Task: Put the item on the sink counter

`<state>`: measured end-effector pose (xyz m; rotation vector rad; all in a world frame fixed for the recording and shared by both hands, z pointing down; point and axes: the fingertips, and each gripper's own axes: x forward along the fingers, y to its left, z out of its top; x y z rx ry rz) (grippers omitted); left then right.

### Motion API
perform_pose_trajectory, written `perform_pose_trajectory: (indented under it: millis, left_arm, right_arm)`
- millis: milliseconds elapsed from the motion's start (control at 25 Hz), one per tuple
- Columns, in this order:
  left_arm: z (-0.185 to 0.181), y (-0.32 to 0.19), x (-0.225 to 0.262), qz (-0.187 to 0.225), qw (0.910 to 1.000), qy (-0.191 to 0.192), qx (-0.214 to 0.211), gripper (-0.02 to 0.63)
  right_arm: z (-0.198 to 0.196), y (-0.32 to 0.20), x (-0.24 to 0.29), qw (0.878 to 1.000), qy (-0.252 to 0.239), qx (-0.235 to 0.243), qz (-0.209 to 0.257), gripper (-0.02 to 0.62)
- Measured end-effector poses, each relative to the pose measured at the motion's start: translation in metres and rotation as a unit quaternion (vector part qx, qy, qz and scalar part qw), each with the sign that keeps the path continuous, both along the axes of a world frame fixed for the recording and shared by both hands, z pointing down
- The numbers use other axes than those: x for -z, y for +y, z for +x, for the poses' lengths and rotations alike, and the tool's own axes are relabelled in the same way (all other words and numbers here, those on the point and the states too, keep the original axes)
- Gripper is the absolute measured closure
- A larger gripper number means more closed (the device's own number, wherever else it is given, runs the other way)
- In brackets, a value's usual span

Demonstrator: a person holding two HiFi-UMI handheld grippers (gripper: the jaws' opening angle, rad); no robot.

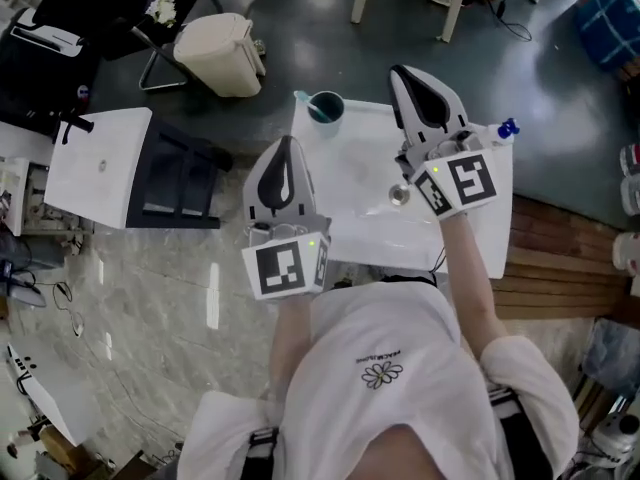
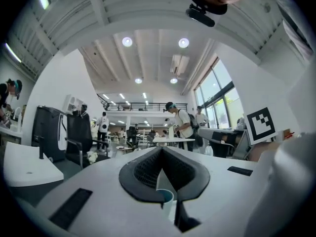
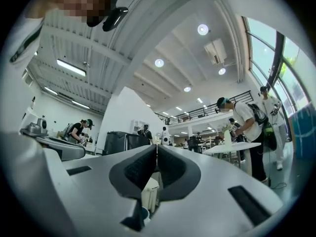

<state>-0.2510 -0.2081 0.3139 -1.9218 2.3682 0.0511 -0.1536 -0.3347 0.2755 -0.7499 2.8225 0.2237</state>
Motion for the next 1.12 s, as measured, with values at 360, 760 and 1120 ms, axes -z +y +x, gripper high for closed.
perform_pose_trajectory:
  millis: [360, 760, 1120]
  left_arm:
    - [0.075, -0.019, 0.024, 0.037, 0.9932, -0.012, -0.109, 0.592]
    - [0.156, -0.034, 0.053, 0.063, 0.9783, -0.041, -0.193, 0.592]
    - [0.170, -0.025, 0.046, 0.058, 0.9788, -0.044, -0.192, 0.592]
  right_arm:
    - [0.109, 0.026, 0.024, 0.988, 0.024, -0.147, 0.035, 0.584]
    - [0.212, 0.053, 0.008, 0.970, 0.020, -0.243, 0.018, 0.584]
    - [0.242, 0.071, -0.034, 0.964, 0.030, -0.260, -0.039, 0.584]
